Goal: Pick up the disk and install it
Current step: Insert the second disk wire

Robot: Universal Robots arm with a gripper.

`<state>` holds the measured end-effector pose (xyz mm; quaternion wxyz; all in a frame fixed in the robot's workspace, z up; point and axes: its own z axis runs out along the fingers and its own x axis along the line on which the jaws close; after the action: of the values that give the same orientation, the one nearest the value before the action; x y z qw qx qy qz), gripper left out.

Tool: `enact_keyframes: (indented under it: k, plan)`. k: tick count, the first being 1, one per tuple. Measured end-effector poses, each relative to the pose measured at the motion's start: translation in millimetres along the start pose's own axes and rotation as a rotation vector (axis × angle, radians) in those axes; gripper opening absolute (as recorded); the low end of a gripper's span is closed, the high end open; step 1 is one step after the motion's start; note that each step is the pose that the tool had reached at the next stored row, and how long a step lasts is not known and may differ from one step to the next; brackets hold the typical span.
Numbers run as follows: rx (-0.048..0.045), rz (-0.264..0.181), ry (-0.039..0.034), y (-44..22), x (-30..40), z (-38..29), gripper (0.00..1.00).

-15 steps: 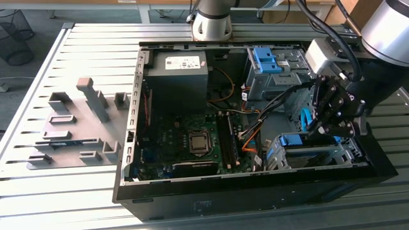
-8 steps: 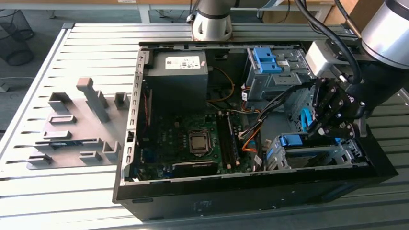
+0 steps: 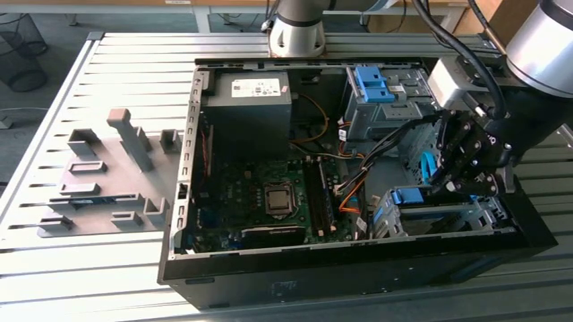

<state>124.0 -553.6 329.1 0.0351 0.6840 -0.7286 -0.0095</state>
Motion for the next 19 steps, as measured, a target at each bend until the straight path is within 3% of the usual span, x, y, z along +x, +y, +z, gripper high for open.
enact_keyframes:
  k: [10,13,15,19]
  plan:
    - [-0.0007,0.000,0.0003,1.2,0.7,-19.0,0.23]
    - [-0.0007,0.000,0.0001,1.3,0.8,-20.5,0.22]
    - [-0.0007,0.000,0.0001,1.3,0.8,-20.6,0.11]
    - [-0.0007,0.000,0.0003,1.3,0.8,-20.7,0.11]
